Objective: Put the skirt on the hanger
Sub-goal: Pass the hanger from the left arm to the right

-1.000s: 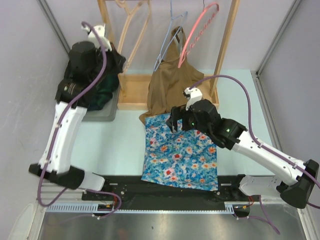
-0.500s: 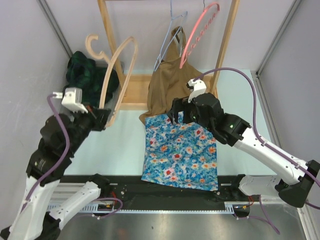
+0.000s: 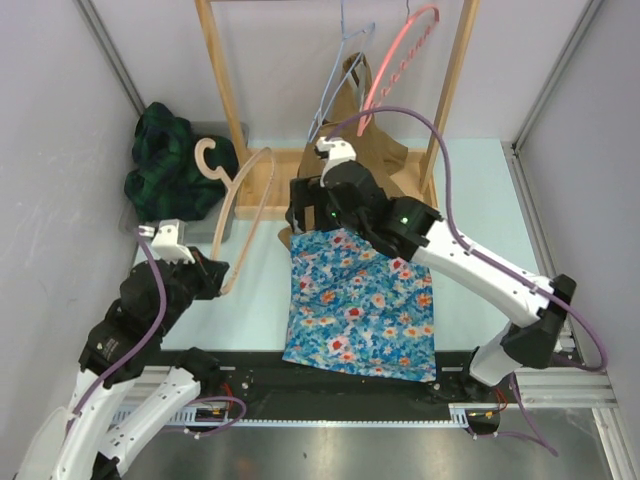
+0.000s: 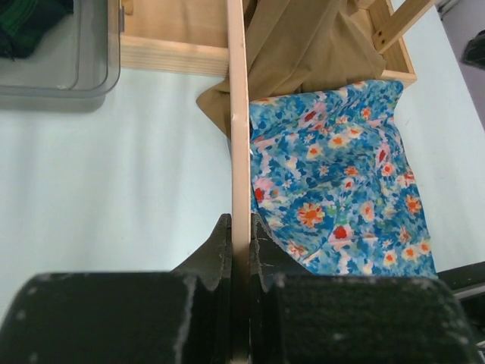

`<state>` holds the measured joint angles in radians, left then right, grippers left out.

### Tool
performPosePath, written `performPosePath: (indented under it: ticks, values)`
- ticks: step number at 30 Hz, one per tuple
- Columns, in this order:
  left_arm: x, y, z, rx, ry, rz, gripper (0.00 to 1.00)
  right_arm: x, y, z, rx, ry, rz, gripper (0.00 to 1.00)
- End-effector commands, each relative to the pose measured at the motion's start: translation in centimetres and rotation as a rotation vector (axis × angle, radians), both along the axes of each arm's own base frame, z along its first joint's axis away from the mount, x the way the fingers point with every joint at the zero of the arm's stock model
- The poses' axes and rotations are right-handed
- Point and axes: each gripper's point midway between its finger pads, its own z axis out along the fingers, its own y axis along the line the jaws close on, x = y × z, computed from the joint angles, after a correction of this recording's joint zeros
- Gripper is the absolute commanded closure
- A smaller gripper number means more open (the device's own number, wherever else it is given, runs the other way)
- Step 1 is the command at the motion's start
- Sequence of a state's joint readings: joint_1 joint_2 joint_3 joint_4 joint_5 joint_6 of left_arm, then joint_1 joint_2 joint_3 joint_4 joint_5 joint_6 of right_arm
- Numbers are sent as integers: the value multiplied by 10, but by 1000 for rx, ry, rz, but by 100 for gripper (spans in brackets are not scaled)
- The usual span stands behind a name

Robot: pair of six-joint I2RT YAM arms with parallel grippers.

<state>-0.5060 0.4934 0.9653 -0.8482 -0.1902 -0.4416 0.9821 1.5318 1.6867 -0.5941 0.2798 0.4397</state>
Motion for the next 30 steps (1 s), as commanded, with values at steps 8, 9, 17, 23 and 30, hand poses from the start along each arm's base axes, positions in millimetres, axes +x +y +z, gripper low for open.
performPosePath:
  ticks: [8, 9, 17, 23, 30]
  values:
    - [6, -10, -19, -80, -57, -4, 100, 15, 75, 6, 33, 31, 60, 5]
    - [7, -9, -18, -67, -56, 0, 100, 19, 86, -12, -1, 61, 71, 5]
    - [24, 4, -15, 64, -86, 62, 100, 43, 124, -17, -49, 55, 36, 6]
    - [31, -11, -15, 69, -104, 20, 100, 45, 133, -34, -60, 43, 25, 6]
    - [27, -25, -20, 53, -95, -40, 100, 55, 139, -57, -72, 54, -22, 8]
